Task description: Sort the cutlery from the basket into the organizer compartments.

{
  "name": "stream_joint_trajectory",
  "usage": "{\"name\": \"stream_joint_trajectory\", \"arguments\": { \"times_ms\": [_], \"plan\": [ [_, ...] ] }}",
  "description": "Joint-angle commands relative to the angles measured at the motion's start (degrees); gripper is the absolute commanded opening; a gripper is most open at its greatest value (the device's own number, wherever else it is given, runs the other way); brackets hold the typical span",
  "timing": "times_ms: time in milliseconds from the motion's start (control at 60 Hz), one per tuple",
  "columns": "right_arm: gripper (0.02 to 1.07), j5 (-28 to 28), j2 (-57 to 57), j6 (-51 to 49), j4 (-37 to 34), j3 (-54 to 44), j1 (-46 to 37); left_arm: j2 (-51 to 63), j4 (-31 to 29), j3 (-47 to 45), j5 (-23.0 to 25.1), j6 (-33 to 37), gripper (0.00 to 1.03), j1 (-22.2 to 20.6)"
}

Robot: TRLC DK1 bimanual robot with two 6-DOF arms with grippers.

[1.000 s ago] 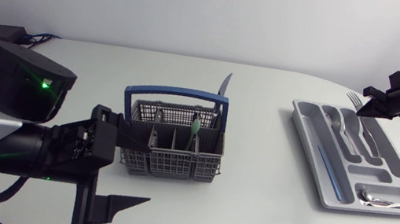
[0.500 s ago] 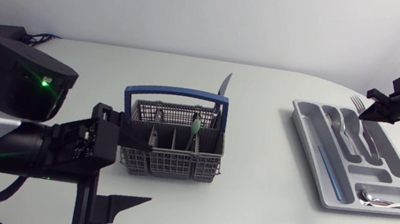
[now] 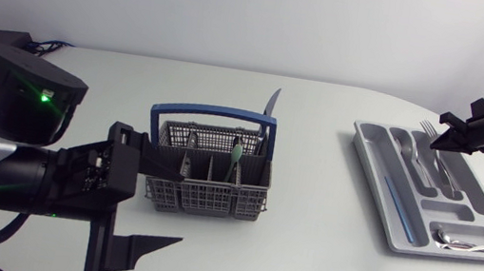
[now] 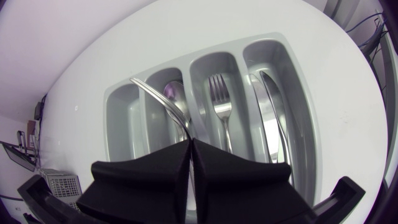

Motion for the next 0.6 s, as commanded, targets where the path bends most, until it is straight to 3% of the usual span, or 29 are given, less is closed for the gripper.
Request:
{"name": "stream_joint_trajectory", "arguments": {
  "times_ms": [0,583],
  "plan": [
    [0.08,-0.56,2.11,1.74,-0.23,0.28,-0.6,-0.67,-0.42,0.02,-0.11,-1.27,0.97,-0.38],
    [0.08,0.49,4.13,2.79,1.44,0.28,-0.86,-1.11,-0.51,0.02,-0.11,-1.27,0.97,-0.56]
  ]
}}
